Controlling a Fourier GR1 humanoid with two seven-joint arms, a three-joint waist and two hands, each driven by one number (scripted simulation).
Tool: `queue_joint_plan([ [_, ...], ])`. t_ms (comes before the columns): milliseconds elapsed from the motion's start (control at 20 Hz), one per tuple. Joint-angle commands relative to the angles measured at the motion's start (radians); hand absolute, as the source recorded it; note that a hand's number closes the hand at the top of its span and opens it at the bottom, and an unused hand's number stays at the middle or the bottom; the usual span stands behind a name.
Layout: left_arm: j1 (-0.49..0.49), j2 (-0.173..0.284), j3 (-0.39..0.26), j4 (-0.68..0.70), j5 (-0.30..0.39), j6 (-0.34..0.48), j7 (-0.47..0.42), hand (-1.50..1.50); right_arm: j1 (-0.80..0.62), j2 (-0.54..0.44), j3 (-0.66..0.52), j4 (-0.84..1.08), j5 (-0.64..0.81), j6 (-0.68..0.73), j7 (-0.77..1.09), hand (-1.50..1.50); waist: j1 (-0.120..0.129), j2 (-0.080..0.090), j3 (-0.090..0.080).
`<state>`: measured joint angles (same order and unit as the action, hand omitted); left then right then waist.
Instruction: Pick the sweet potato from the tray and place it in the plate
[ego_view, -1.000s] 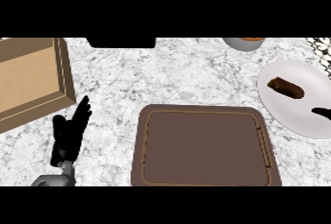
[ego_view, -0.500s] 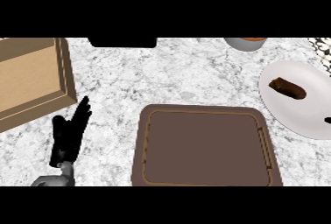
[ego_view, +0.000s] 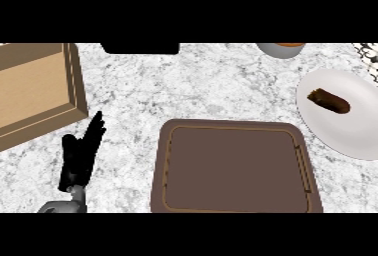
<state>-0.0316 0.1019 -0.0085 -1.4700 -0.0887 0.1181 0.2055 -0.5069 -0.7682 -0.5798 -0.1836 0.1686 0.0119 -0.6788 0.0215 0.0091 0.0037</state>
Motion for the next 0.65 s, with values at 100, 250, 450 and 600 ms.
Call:
queue_joint_plan([
  [100, -0.004, -0.021, -0.011, 0.020, -0.011, 0.008, -0.019, 0.00, 0.022, -0.042, -0.029, 0.030, -0.023, -0.056, 0.003, -1.50, 0.006, 0.003, 0.001],
  [250, 0.003, 0.008, -0.002, -0.032, 0.009, -0.028, 0.029, 0.00, 0.020, -0.030, -0.029, 0.031, -0.030, -0.081, 0.012, -1.50, 0.008, 0.001, 0.001],
  [450, 0.014, 0.013, 0.009, -0.060, 0.010, -0.021, 0.036, 0.00, 0.008, -0.041, -0.026, 0.038, -0.028, -0.081, 0.032, -1.50, 0.018, 0.003, 0.002],
  [600, 0.050, 0.051, 0.031, -0.071, 0.035, -0.065, 0.014, 0.00, 0.050, -0.067, -0.022, 0.040, -0.024, -0.068, 0.014, -1.50, 0.015, 0.002, 0.002],
])
